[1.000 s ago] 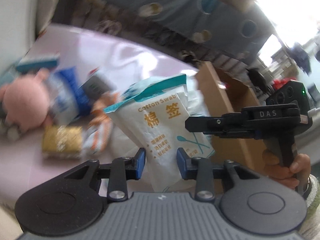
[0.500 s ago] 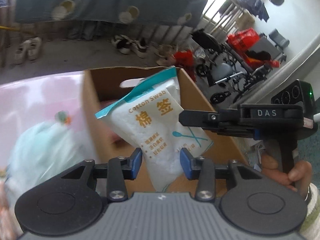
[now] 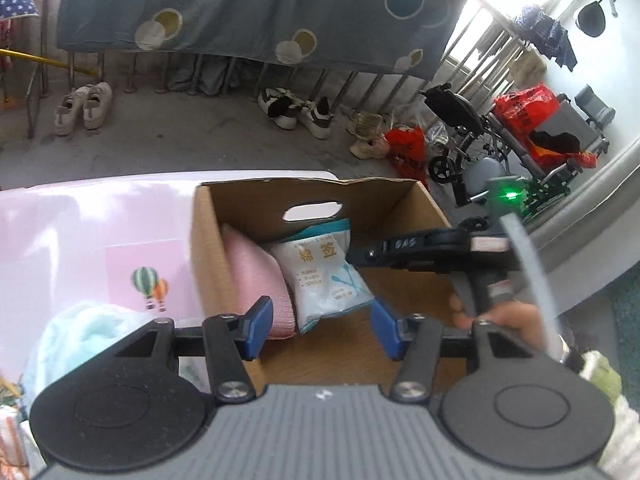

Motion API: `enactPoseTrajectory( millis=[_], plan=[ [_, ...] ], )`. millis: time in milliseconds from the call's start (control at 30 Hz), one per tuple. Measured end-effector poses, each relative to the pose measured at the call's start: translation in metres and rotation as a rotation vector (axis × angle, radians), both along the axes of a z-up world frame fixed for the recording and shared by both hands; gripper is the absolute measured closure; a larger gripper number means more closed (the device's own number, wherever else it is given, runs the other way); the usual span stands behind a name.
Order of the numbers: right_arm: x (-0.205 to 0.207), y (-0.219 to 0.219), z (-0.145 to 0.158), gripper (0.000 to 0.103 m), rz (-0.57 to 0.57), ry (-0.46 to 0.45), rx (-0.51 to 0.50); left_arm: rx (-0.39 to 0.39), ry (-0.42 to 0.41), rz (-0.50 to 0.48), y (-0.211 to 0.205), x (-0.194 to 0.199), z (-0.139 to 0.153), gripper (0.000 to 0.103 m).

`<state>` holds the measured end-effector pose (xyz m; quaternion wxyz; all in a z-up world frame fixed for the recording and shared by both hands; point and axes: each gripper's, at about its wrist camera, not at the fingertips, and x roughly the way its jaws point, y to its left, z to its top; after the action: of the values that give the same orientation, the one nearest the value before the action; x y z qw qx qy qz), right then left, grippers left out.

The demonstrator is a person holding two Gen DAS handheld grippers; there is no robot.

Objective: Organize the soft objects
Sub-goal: 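Carry the cotton swab bag into the box beside the sponge and release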

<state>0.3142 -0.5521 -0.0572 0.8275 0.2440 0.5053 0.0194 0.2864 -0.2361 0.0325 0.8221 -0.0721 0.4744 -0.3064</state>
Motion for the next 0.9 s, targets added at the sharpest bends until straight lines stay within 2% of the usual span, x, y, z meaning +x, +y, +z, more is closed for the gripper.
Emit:
enactPoseTrajectory(
  millis=[67, 167, 333, 400, 500, 533, 567, 667, 800, 900],
  plan=[
    [0.000, 0.003, -0.004, 0.090, -0.009, 0.010, -0.024, -0.003, -0.013, 0.008, 0.011, -0.005, 0.004, 0.048],
    [-0.004, 0.009, 0.006, 0.089, -0.014, -0.034, -0.083, -0.012, -0.036, 0.020, 0.023, -0.010, 0.011, 0.048],
    [-0.010, 0.022, 0.030, 0.089, 0.001, -0.133, -0.029, -0.024, -0.071, 0.055, 0.050, -0.020, 0.016, 0.045],
    [-0.005, 0.029, 0.019, 0.089, 0.008, -0.109, -0.002, -0.014, -0.081, 0.075, 0.059, -0.026, 0.016, 0.045],
    [-0.004, 0.038, -0.007, 0.090, 0.008, 0.015, -0.028, -0.012, -0.080, 0.108, 0.078, -0.033, 0.015, 0.045],
    [-0.005, 0.041, -0.007, 0.094, 0.005, 0.004, -0.029, -0.013, -0.079, 0.117, 0.084, -0.036, 0.015, 0.045],
    [-0.005, 0.044, -0.004, 0.090, 0.006, 0.001, -0.044, -0.015, -0.078, 0.129, 0.091, -0.038, 0.016, 0.045],
    [-0.014, 0.049, 0.021, 0.089, 0.012, -0.052, -0.051, -0.010, -0.111, 0.169, 0.115, -0.050, 0.022, 0.043],
    [-0.032, 0.053, 0.059, 0.087, 0.010, -0.117, 0.040, 0.039, -0.186, 0.246, 0.147, -0.074, 0.026, 0.040],
    [-0.047, 0.066, 0.086, 0.082, 0.036, -0.148, 0.148, 0.088, -0.226, 0.319, 0.176, -0.095, 0.022, 0.040]
  ],
)
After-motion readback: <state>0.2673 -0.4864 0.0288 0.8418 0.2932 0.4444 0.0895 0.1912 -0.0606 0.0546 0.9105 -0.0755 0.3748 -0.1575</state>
